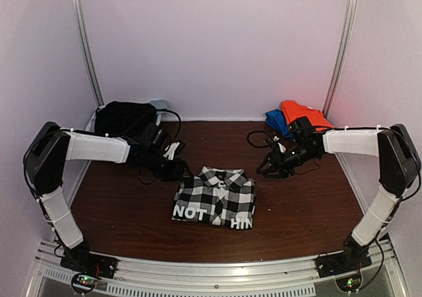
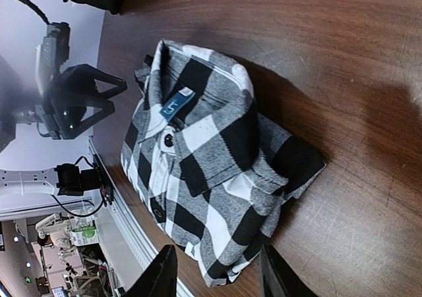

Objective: Fold and stack the mixed laundry pile
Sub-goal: Smooth out the square-folded shirt at the center of the board.

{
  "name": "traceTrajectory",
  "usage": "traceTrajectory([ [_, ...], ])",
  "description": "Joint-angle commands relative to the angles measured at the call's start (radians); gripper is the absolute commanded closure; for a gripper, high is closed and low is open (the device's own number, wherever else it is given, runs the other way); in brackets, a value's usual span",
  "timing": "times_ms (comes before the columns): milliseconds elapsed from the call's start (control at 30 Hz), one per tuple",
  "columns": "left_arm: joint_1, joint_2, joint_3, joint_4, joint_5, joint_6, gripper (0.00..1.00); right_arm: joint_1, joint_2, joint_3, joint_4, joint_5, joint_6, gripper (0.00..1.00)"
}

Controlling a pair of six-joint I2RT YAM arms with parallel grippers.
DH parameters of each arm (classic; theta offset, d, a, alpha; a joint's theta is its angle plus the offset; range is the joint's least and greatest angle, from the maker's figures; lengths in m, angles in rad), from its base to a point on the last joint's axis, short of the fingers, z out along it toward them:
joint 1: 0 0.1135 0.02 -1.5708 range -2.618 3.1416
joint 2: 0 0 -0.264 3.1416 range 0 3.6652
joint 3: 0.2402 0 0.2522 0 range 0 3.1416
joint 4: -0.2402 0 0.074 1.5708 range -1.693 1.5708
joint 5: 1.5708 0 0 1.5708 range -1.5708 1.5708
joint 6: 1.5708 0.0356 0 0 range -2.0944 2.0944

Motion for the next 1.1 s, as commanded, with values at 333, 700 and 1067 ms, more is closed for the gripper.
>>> traceTrajectory([
  [333, 0.019, 0.123, 0.080, -0.019, 0.017, 0.013, 0.46, 0.007, 0.210, 0.021, 0.131, -0.047, 0.022, 0.61],
  [700, 0.044, 0.151, 0.093, -0.081, -0.069, -0.036, 0.44, 0.023, 0.279, 0.052, 0.162, -0.066, 0.039, 0.67],
  [1067, 0.046, 0.124, 0.091, 0.018, 0.023, -0.024, 0.73, 0.023, 0.227, 0.088, 0.080, -0.050, 0.017, 1.00],
])
